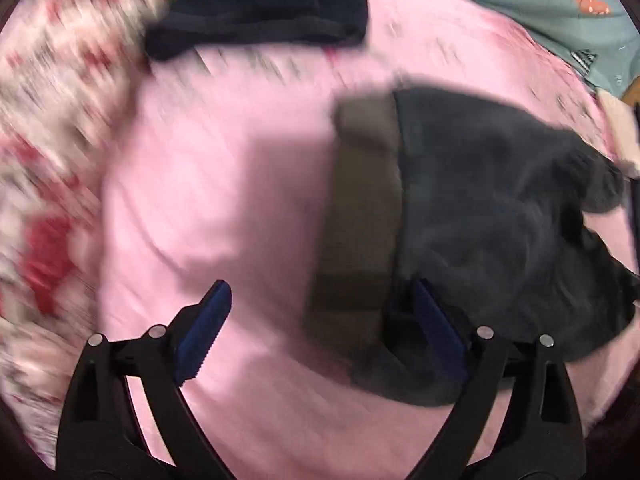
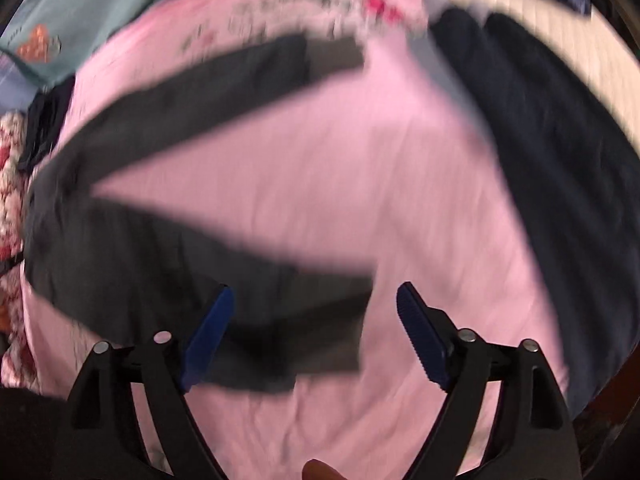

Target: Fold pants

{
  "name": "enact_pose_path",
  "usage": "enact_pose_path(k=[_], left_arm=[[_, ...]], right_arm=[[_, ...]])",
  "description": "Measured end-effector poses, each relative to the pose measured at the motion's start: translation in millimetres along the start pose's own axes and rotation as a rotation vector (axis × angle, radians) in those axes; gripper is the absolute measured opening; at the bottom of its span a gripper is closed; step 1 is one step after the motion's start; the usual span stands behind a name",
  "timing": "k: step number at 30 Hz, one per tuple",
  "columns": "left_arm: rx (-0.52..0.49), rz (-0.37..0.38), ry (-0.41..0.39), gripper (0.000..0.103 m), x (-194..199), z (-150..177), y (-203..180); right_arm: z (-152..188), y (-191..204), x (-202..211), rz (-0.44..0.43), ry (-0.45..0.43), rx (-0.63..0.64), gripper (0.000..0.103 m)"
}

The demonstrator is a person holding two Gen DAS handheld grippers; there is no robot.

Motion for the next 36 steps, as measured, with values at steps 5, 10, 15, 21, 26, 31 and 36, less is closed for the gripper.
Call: enact_pose_path(k=[5, 10, 15, 21, 26, 31, 36], left_arm=[[0.064, 0.12, -0.017, 0.052, -5.3, 2.9, -13.9], [-0.055, 0.048, -0.103, 0.021, 19.8, 12.4, -26.3], [-0.005, 0.14, -0.101, 0.018, 51.0, 52.4, -29.6], [0.053, 0.012, -0.042, 0.074, 38.2, 87.9, -7.0], [0.02, -0.055, -0.218, 0.086, 90.1, 17.3, 15.3], [-0.113, -0.017, -0.23, 0.086, 74.3, -48.0, -16.3], [-0.208, 0.048, -0.166, 0.086, 24.7, -79.5, -53.0]], right_arm=[[13.2, 24.4, -27.0, 0.02, 0.029, 0.011, 0.025], [5.4, 24.3, 21.9, -0.025, -0.083, -0.022, 0.024], [38.8, -14.2, 2.7, 0.055, -0.016, -0.114, 0.035], [27.9, -12.1, 10.2, 0.225, 0.042, -0.024, 0.067], [-56.2, 57.1, 54.6, 0.273, -0.088, 0.328, 0.07], [-158.3, 107.8, 70.3, 0.577, -0.083, 0.825, 0.072], [-206.8, 151.5, 46.5, 0.28, -0.095, 0.941, 0.072]])
Point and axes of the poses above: each gripper's, at about its wrist camera, not at the fingertips, and x roughly against the way its jaws point, y to its left, z to its underside, the point moved 10 cm from there along -x, roughly the way its jaws point, and after that the axes turned 8 degrees about x, right-handed, at the moved point
